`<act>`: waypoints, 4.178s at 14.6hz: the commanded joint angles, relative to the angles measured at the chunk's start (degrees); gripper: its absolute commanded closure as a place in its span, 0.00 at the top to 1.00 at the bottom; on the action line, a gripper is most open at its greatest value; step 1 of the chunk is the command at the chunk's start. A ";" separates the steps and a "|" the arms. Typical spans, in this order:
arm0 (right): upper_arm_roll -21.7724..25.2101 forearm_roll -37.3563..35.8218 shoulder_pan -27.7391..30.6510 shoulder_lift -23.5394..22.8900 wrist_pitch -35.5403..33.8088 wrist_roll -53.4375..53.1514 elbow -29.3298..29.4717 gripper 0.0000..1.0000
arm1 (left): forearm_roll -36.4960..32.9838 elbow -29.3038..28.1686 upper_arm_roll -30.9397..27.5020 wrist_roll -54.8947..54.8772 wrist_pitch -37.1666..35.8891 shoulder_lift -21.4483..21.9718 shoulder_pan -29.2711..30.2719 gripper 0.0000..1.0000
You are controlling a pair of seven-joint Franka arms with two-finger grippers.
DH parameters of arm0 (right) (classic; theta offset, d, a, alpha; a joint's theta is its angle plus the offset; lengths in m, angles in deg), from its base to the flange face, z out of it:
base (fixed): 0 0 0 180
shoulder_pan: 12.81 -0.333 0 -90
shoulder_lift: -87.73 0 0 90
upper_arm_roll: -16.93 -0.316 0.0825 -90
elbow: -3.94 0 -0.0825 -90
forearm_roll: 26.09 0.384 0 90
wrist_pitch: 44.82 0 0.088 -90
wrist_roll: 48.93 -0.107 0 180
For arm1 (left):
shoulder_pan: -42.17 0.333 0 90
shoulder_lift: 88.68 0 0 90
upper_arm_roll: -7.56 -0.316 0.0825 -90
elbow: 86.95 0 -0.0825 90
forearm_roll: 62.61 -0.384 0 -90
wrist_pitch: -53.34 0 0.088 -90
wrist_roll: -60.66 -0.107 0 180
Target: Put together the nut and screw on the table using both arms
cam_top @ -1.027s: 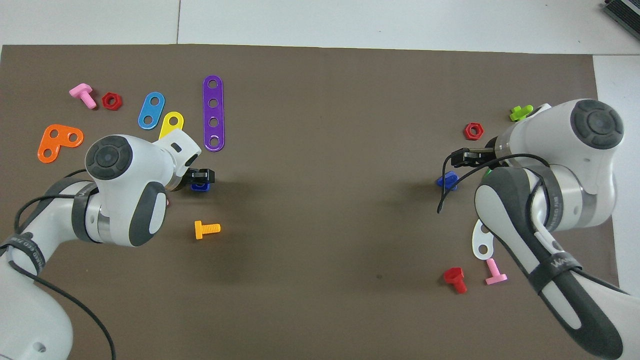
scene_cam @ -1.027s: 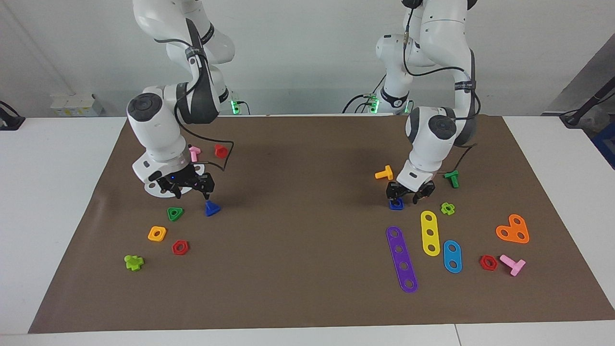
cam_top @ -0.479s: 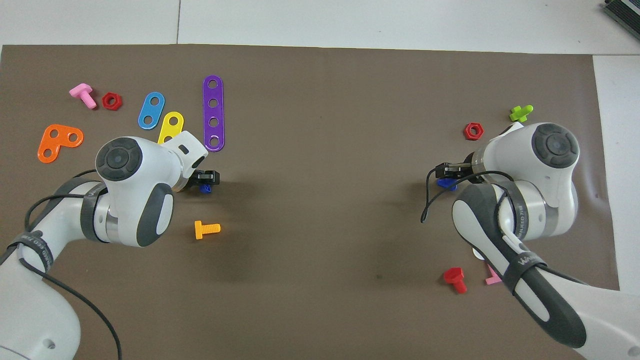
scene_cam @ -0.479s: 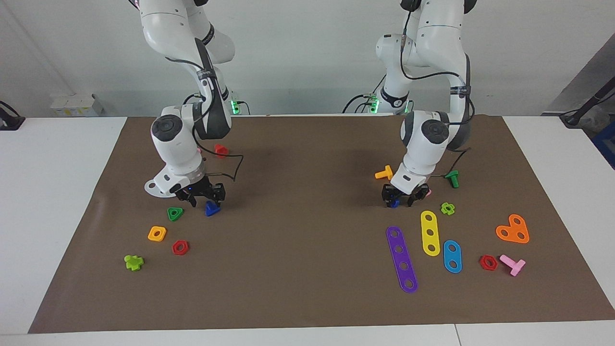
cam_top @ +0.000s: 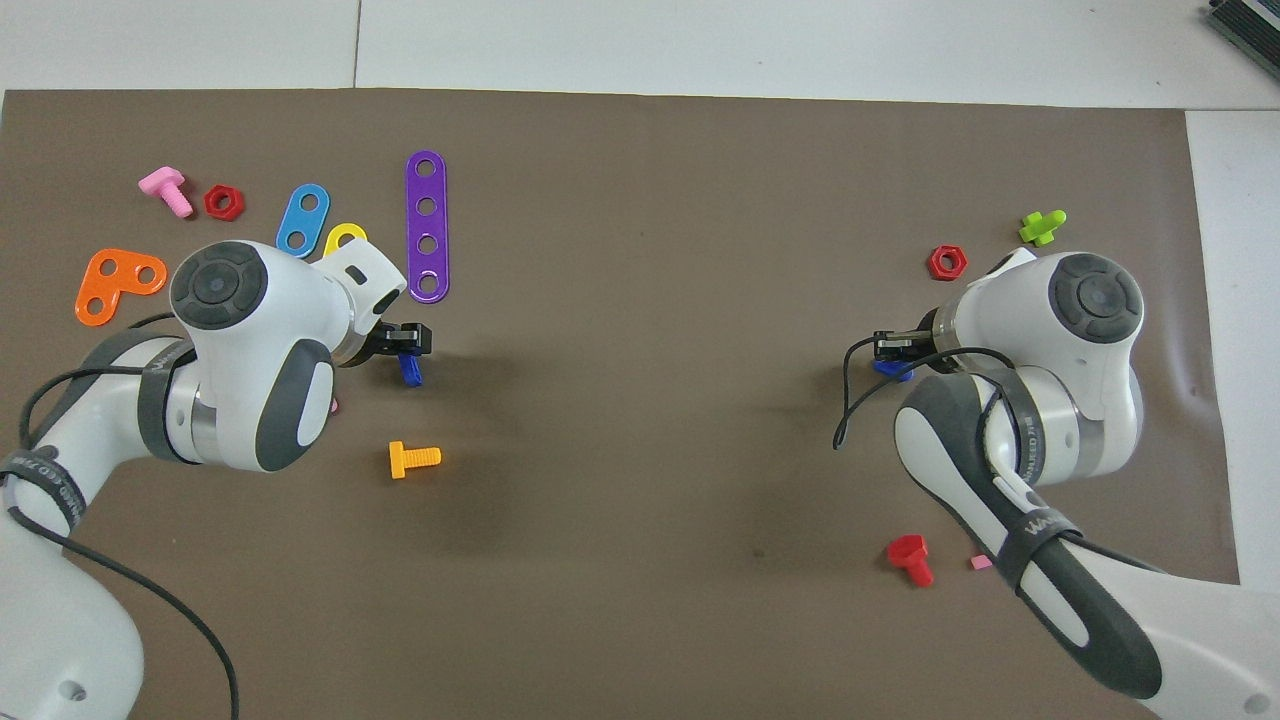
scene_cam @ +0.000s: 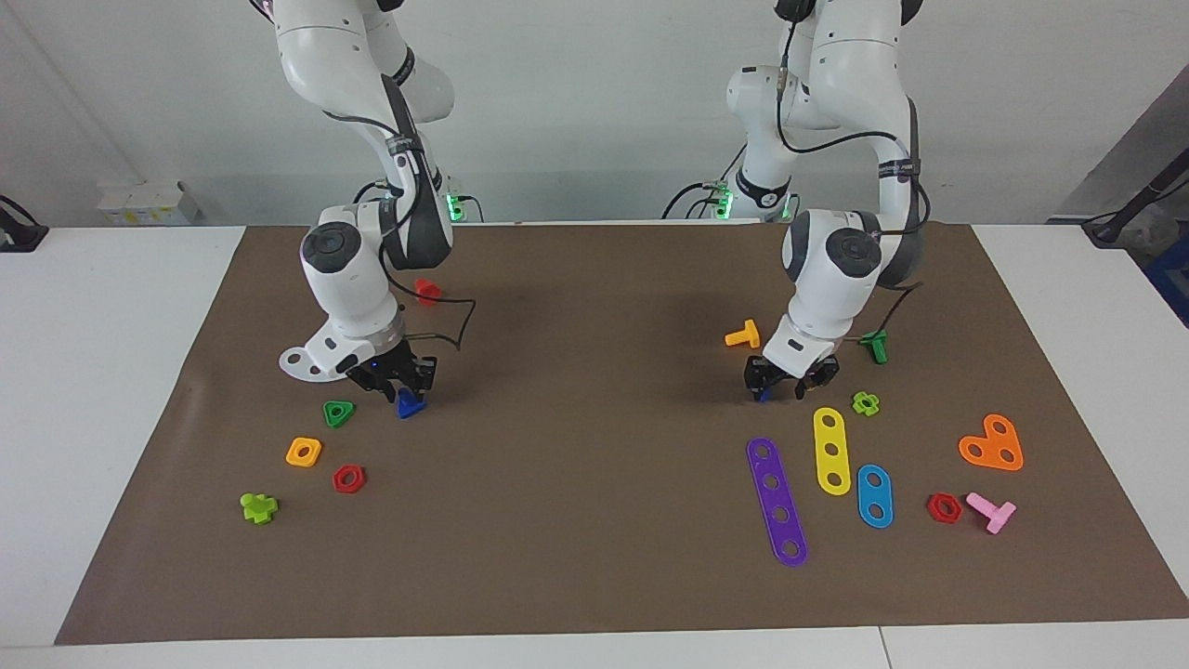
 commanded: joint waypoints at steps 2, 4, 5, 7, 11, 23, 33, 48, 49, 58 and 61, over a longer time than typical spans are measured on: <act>-0.17 1.33 0.34 0.59 1.15 2.13 -0.87 0.00 | 0.59 1.82 -0.54 -4.23 -2.35 -1.20 1.24 0.77; -0.25 1.42 -1.14 0.07 0.45 0.12 1.48 0.00 | 0.50 0.86 -0.54 -6.25 -1.91 -1.02 2.04 0.76; -0.25 1.42 -2.37 -0.63 0.53 -2.85 2.89 0.00 | 0.50 0.24 -0.62 -6.35 -1.48 -0.93 2.04 0.75; -0.60 1.42 -4.04 -1.25 0.36 -8.39 5.18 0.00 | 0.15 0.06 -0.80 -6.44 -1.73 -0.84 2.13 0.75; -0.61 1.59 -12.30 -5.46 0.27 -21.74 11.94 0.00 | -0.12 0.24 -0.98 -9.95 -2.17 -0.93 4.24 0.75; -0.34 -3.51 -25.94 -14.26 -3.86 -42.70 21.80 0.05 | 0.15 -0.99 -0.71 -8.71 -1.30 -0.32 0.47 0.76; -0.52 -2.63 -14.89 -3.47 -9.48 -33.67 20.05 1.00 | 0.15 -4.50 -0.62 -23.22 0.64 0.30 -0.06 0.78; -0.17 -0.25 4.73 11.41 -36.98 -5.17 27.41 1.00 | 0.41 -1.90 -0.36 -15.54 -0.06 -0.05 -0.85 0.00; -0.17 -0.34 4.73 10.79 -39.09 -4.12 29.60 1.00 | 0.41 1.17 -0.36 -10.18 -3.11 -0.40 -2.77 0.00; -0.52 -0.17 3.86 11.75 -46.31 -2.44 30.68 1.00 | 9.11 18.05 -0.54 23.07 -10.09 -7.16 -18.78 0.00; -0.61 -0.17 3.85 12.37 -46.75 -2.35 29.63 1.00 | 11.91 24.56 -0.53 28.53 -10.09 -11.64 -21.85 0.00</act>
